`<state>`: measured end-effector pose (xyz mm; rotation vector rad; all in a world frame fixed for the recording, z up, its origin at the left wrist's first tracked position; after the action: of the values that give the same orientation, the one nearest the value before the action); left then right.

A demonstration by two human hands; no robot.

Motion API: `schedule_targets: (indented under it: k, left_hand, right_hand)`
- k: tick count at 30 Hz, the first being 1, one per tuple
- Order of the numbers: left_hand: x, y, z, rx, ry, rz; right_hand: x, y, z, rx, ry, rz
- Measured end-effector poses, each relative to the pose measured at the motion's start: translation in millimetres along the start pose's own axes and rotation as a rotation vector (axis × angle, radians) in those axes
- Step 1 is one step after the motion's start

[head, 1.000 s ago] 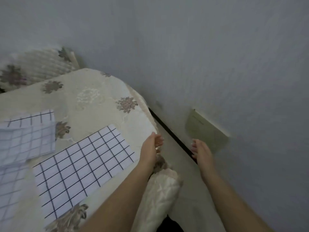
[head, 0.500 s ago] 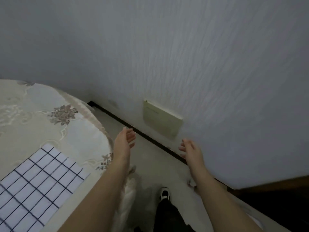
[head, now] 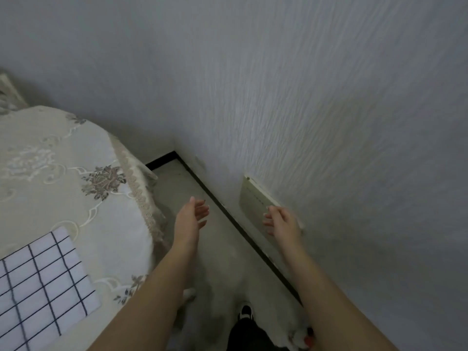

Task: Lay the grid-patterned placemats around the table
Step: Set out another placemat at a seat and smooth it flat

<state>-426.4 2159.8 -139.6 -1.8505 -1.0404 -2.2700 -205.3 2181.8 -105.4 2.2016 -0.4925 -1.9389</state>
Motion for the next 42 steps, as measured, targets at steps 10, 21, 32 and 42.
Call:
schedule_targets:
  k: [10,21,32,42]
  left_hand:
    - [32.7,-48.0,25.2,0.195,0.043,0.037]
    - [56.8,-101.1,-25.5,0.418,0.151,0.012]
    - [123.7,-197.9,-101.8,0.610,0.363,0.133]
    - [164.4,-209.5,-213.7,0.854,0.428,0.199]
  right_hand:
    - [-45.1,-97.8,44.6,-0.257,0.063,-0.022]
    - [-63.9,-162.2,143.5,-0.452,0.108,-0.016]
    - [-107.2,-221.6,306.1,-0.610,0.188,-0.059]
    - [-152.0,-182.0,485.1,-0.938,0.253,-0.152]
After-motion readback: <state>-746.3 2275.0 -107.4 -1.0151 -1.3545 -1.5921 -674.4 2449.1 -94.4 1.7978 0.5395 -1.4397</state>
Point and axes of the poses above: each hand's wrist, its own y-axis away from the middle knuckle, its own z-axis out of the palm, x = y × z, the point moved 4 cm from there along -y, towards the middle knuckle, and after that the axes turned 4 degrees about -y, right-handed, at the moved point
